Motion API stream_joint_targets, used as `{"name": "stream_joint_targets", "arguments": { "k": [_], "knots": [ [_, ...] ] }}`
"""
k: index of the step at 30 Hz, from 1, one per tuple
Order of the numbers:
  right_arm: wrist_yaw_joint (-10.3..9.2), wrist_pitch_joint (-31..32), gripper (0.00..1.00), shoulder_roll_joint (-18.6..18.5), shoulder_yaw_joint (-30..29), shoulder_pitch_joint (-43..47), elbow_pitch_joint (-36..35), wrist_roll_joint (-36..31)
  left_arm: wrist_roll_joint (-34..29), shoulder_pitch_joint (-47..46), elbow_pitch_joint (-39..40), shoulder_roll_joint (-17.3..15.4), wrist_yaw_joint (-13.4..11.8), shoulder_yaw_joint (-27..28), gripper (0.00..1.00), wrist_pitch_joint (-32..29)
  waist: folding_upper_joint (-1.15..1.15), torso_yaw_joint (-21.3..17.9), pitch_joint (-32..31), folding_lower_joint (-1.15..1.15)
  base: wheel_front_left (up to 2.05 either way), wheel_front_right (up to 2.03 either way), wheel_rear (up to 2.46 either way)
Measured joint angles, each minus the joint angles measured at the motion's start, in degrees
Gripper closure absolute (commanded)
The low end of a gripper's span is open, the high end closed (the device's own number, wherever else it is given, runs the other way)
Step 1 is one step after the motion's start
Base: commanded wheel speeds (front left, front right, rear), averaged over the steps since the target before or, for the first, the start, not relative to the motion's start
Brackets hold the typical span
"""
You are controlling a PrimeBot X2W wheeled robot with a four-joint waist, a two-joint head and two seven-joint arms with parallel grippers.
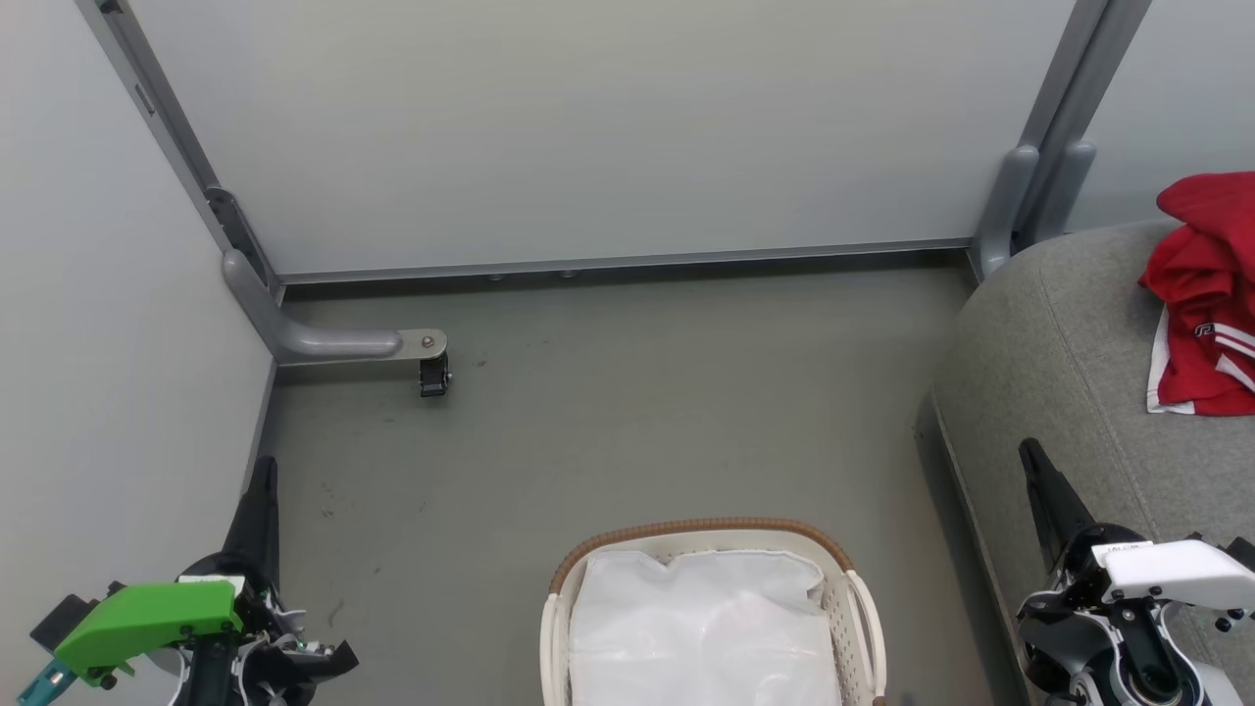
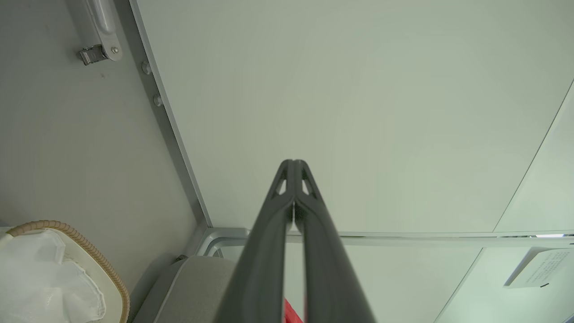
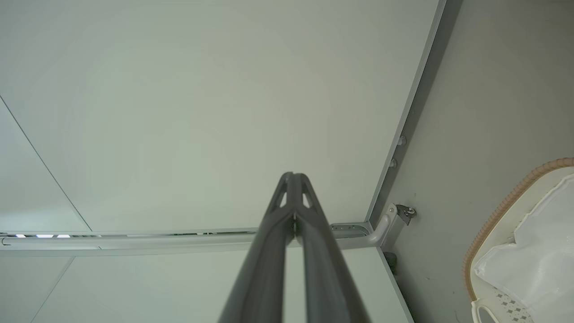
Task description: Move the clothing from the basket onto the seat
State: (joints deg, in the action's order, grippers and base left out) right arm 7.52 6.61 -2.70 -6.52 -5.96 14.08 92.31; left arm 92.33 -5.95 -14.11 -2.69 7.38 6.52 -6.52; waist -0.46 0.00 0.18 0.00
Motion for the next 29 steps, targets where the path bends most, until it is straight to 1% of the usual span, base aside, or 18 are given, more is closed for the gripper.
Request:
{"name": "stream_joint_targets", "arguments": {
  "k": [29],
  "knots": [
    [0.00,0.0,1.00,0.0,0.0,0.0,0.0,0.0,0.0,0.0,0.0,0.0,0.0,0.0,1.00,0.0,0.00,0.0,0.0,0.00,0.00,0.00,0.00]
  ]
}}
